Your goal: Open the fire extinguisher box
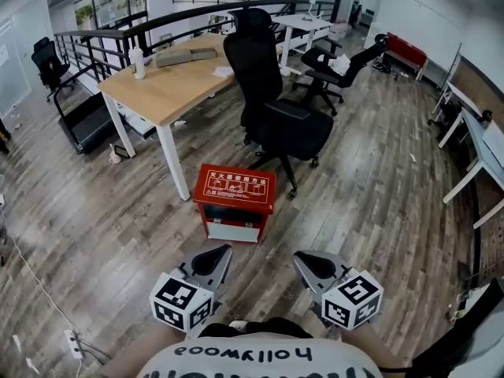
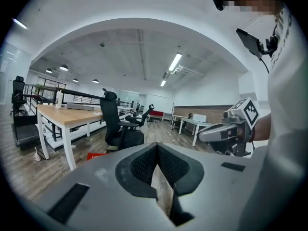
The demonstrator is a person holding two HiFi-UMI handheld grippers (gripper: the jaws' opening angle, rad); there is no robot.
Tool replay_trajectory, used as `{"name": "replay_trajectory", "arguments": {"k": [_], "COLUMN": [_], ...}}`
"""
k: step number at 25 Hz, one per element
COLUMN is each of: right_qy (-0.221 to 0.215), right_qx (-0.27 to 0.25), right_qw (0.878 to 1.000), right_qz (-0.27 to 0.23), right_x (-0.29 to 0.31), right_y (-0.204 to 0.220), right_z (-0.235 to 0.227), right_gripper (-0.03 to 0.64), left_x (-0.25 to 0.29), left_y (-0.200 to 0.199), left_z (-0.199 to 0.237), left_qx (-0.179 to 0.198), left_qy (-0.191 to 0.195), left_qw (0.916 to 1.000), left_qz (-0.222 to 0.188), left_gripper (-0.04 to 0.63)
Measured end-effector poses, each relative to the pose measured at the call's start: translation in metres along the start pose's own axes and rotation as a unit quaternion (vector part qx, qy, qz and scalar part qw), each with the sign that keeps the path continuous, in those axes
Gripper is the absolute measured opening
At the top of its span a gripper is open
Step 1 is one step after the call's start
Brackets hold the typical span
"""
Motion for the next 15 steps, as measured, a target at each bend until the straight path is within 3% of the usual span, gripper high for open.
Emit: {"name": "replay_trajectory", "arguments": {"k": [8,15], "right_qy": [0.024,-0.005], "right_qx": [-0.011,-0.018], "right_qw": [1.0,0.999], "right_qz": [0.017,0.028], "right_x": [0.029,0.07], "right_y": [-0.011,-0.028], "right_z": [-0.032,-0.057], "right_gripper": [0.011,0.011], "left_x": [0.027,0.053], "left_y": [0.004,-0.009], "left_z": [0.028,0.059], "left_qx": [-0.025,-0.034], "left_qy": [0.021,0.006], "left_qw": [0.9994,0.9993], "left_qz": [0.011,0.01], "left_gripper": [0.006,0.006]}}
Point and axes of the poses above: the fingertips, and each gripper's own axes: x forward along the fingers, z to its left, y out of its underside, the point moved 2 cm from there along -x, backward along the fingers, and after that the axes turned 11 degrees about y, right-handed, at the moved point
